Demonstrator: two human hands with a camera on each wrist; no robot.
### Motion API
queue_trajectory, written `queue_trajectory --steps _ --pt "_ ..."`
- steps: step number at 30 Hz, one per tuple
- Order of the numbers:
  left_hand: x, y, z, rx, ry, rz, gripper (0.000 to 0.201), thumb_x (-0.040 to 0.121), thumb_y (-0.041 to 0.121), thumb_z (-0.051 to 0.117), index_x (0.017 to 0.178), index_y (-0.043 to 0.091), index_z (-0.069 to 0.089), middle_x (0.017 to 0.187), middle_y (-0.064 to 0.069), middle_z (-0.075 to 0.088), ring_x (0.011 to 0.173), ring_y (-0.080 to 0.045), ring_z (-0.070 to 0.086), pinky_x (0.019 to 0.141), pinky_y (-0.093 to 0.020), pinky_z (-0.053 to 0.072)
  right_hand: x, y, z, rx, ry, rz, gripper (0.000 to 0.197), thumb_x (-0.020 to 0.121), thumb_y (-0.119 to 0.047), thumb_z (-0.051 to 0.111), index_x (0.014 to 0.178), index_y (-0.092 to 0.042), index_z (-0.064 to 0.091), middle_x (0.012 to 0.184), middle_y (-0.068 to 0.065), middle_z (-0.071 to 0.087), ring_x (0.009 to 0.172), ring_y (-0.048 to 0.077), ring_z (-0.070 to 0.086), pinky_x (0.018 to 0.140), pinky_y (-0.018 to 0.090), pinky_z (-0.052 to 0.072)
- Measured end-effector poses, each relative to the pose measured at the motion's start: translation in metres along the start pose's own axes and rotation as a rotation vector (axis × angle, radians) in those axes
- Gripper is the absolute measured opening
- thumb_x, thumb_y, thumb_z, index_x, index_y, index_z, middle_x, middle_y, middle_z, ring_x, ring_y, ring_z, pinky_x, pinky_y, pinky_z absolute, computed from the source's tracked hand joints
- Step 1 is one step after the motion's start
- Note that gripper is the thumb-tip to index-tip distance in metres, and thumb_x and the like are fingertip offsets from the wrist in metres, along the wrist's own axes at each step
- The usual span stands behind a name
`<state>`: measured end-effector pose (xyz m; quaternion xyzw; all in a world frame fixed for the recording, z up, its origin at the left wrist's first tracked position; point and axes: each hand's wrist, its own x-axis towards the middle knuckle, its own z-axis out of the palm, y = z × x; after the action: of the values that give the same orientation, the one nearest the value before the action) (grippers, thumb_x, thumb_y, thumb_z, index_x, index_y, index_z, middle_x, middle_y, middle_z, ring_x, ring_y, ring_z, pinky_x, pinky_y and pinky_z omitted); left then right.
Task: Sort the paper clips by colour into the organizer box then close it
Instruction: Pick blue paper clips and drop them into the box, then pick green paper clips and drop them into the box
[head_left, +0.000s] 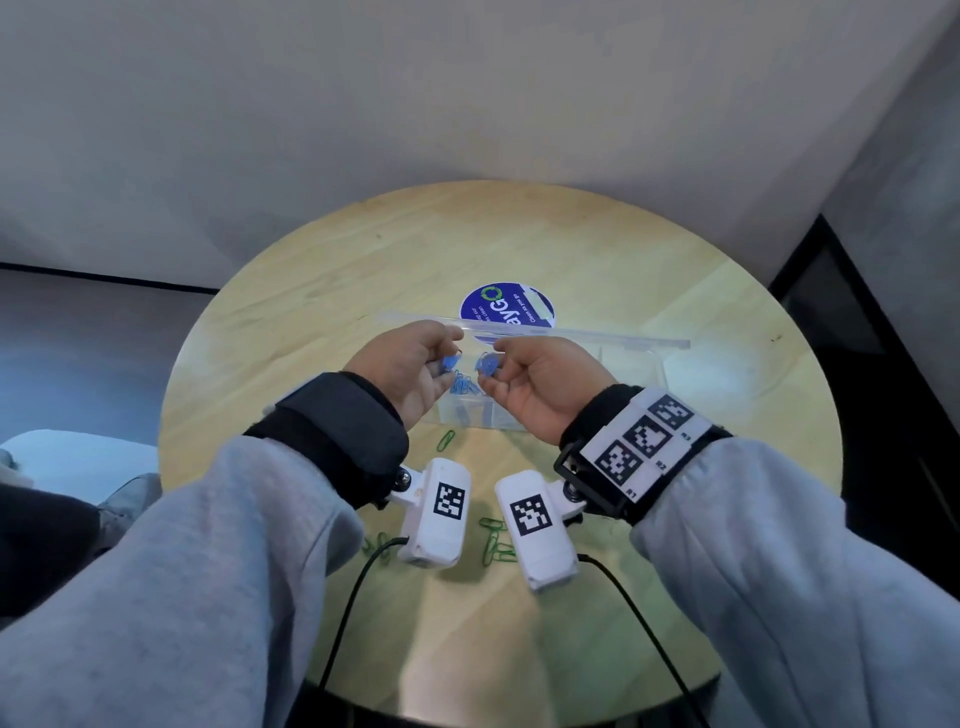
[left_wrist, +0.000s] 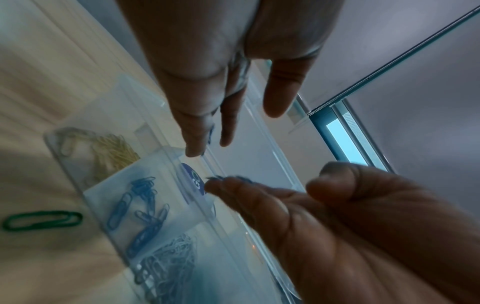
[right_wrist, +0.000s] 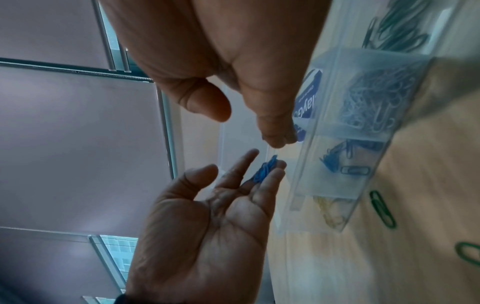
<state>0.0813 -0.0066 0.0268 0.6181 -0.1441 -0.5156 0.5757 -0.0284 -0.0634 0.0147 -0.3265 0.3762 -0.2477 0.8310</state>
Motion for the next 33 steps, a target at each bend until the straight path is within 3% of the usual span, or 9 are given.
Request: queue_trajectory --steps 4,6,9,12,16,20,22,25,33 --pt "-0.003 -0.004 0.001 -0.035 -0.060 -0.013 0.023 0.092 0.001 0.034 0.089 0.004 0.057 0.090 -0.006 0.051 0.135 -0.021 0.037 0.114 -0.032 0.028 0.002 0.002 0.002 -0.027 -0.017 -0.013 0.028 0.080 0.014 0.030 0.072 -0.012 0.038 0.075 0.006 0.029 0.068 0.017 0.035 0.067 0.025 0.039" --pt "-0.006 -0.006 -0.002 -0.016 -0.047 -0.008 0.022 0.093 0.002 0.036 0.090 0.003 0.058 0.090 -0.006 0.051 0.124 -0.018 0.046 0.110 -0.031 0.033 -0.002 0.004 0.000 -0.036 -0.025 -0.020 0.025 0.082 0.013 0.032 0.076 -0.010 0.042 0.078 0.007 0.033 0.072 0.018 0.039 0.068 0.023 0.041" --pt "-0.009 -0.003 -0.014 0.142 -0.009 0.009 0.018 0.093 0.007 0.043 0.085 0.009 0.059 0.087 -0.005 0.056 0.082 -0.015 0.057 0.080 -0.025 0.048 -0.014 0.004 -0.006 -0.126 -0.022 -0.049 0.024 0.089 0.006 0.038 0.105 -0.001 0.055 0.096 0.012 0.046 0.095 0.021 0.047 0.079 0.022 0.046" --pt "-0.019 -0.002 -0.034 0.610 0.043 0.044 0.019 0.091 0.007 0.045 0.088 0.018 0.060 0.083 -0.004 0.059 0.069 -0.016 0.055 0.060 -0.023 0.046 -0.026 0.000 -0.020 -0.422 -0.016 -0.112 0.021 0.092 0.000 0.045 0.102 -0.011 0.059 0.100 0.006 0.056 0.101 0.020 0.054 0.084 0.026 0.047" --pt "-0.034 -0.013 -0.062 1.137 0.104 -0.034 0.019 0.086 0.013 0.052 0.099 0.010 0.065 0.088 -0.008 0.063 0.079 -0.024 0.057 0.079 -0.033 0.054 -0.045 0.001 -0.043 -1.114 0.038 -0.162 0.015 0.086 -0.016 0.058 0.093 -0.029 0.061 0.102 -0.008 0.062 0.098 0.017 0.062 0.095 0.036 0.050" --pt "-0.045 -0.020 -0.072 1.331 0.136 -0.144 0.025 0.082 0.013 0.057 0.104 0.005 0.066 0.094 -0.012 0.068 0.084 -0.026 0.063 0.082 -0.035 0.054 -0.062 0.013 -0.047 -1.580 -0.006 -0.048 0.033 0.084 -0.030 0.064 0.116 -0.024 0.060 0.100 -0.010 0.058 0.093 0.010 0.057 0.086 0.023 0.043" --pt "-0.051 -0.026 -0.074 1.476 0.106 -0.224 0.029 0.078 0.016 0.060 0.104 0.008 0.066 0.100 -0.010 0.070 0.093 -0.025 0.066 0.074 -0.031 0.051 -0.064 0.023 -0.046 -1.711 -0.033 0.010 0.040 0.082 -0.032 0.067 0.120 -0.023 0.058 0.105 -0.008 0.058 0.095 0.011 0.055 0.085 0.023 0.043" --pt "-0.058 -0.037 -0.072 1.709 0.046 -0.319 0.020 0.074 0.023 0.059 0.090 0.013 0.067 0.085 -0.002 0.066 0.078 -0.022 0.060 0.065 -0.025 0.043 -0.059 0.036 -0.045 -1.855 -0.052 0.032 0.051 0.079 -0.030 0.070 0.126 -0.022 0.053 0.123 -0.003 0.057 0.109 0.016 0.055 0.094 0.030 0.046" --pt "-0.052 -0.055 -0.063 1.449 0.020 -0.306 0.031 0.073 0.019 0.073 0.099 0.004 0.068 0.084 -0.008 0.061 0.077 -0.022 0.056 0.076 -0.030 0.050 -0.051 0.052 -0.040 -1.987 -0.166 0.002 0.062 0.069 -0.036 0.078 0.120 -0.018 0.047 0.115 0.001 0.050 0.098 0.020 0.056 0.087 0.036 0.051"
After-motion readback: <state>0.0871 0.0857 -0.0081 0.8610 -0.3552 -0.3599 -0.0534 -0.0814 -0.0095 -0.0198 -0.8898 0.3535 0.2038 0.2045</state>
